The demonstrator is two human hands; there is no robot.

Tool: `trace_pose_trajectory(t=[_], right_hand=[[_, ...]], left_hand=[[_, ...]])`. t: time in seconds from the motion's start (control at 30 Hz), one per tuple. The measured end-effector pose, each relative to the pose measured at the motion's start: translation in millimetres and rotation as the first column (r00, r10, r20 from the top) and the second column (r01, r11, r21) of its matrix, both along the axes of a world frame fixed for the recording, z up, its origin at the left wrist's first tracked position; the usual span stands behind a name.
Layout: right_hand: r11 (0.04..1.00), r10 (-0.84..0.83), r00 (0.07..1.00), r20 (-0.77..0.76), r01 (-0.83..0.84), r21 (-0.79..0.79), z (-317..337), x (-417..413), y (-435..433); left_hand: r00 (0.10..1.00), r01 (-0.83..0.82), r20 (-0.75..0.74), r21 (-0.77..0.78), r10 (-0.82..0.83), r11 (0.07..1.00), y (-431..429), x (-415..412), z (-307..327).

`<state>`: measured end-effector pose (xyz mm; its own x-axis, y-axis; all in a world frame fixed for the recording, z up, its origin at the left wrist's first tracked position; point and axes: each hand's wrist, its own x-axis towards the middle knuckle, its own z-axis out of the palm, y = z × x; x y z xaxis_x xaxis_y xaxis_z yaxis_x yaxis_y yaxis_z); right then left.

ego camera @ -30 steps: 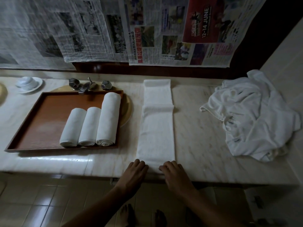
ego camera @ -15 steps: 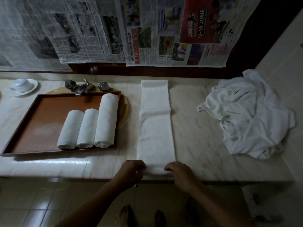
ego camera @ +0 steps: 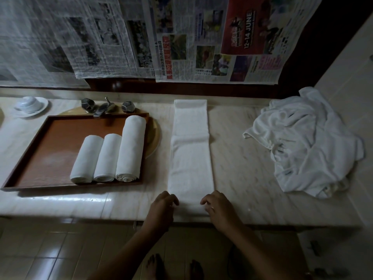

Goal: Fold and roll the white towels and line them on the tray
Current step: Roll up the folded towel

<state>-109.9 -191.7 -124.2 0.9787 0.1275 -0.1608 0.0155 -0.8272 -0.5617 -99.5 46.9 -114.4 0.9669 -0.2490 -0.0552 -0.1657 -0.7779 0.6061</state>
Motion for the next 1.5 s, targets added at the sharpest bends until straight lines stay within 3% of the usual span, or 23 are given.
trace_pose_trajectory(t=[0.1,0.27,0.47,0.63,0.73,0.83,0.93,1.07,1.2,1.3,1.37,1.43,1.5], right_hand=[[0.994,0.074,0.995,0.06,-0.069,-0.08,-7,-10,9],[0.981,0.151,0.978,0.144,-0.131,-0.14,-15,-27,7],[0.96,0.219,0.958,0.186,-0.177,-0.215,-10,-23,6],[0.946,0.247,0.961,0.124,-0.211,-0.247,-10,-17,0],[0.971,0.19,0.979,0.079,-0.176,-0.161,-4,-16,-4],[0.999,0.03,0.999,-0.042,-0.029,0.019,3,-14,-13],[0.993,-0.023,0.997,-0.074,0.031,0.111,2,-9,-17],[0.999,-0.027,0.994,0.106,0.029,-0.017,-3,-10,-6],[0.985,0.102,0.942,0.318,-0.05,-0.167,-12,-35,18],[0.959,0.137,0.961,0.239,-0.068,-0.277,-17,-49,30],[0.953,0.136,0.969,0.206,-0.07,-0.295,-22,-51,33],[0.948,0.158,0.965,0.208,-0.09,-0.305,-28,-50,32],[0.95,0.184,0.955,0.234,-0.112,-0.291,-33,-47,27]], left_hand=[[0.987,0.109,0.101,0.115,-0.121,0.987,-4,-11,-13],[0.957,0.186,0.197,0.15,-0.213,0.971,-3,-24,-25],[0.977,0.172,0.091,0.202,-0.194,0.964,4,-14,-29],[0.973,0.213,0.04,0.235,-0.229,0.948,10,-1,-28],[0.987,0.162,-0.01,0.147,-0.163,0.976,11,2,-12],[0.991,0.052,-0.121,0.007,-0.051,0.999,17,5,4],[0.964,-0.065,-0.262,-0.072,0.044,0.995,21,11,12],[0.938,-0.143,-0.331,-0.095,0.104,0.985,19,19,15],[0.92,-0.228,-0.351,-0.123,0.173,0.966,14,22,16],[0.945,-0.249,-0.24,-0.095,0.221,0.964,2,12,16],[0.973,-0.23,-0.008,-0.034,0.23,0.973,-5,-3,7],[0.981,-0.12,0.159,0.059,0.11,0.991,-15,-22,-7],[0.974,0.02,0.219,0.159,-0.055,0.987,-27,-34,-20]])
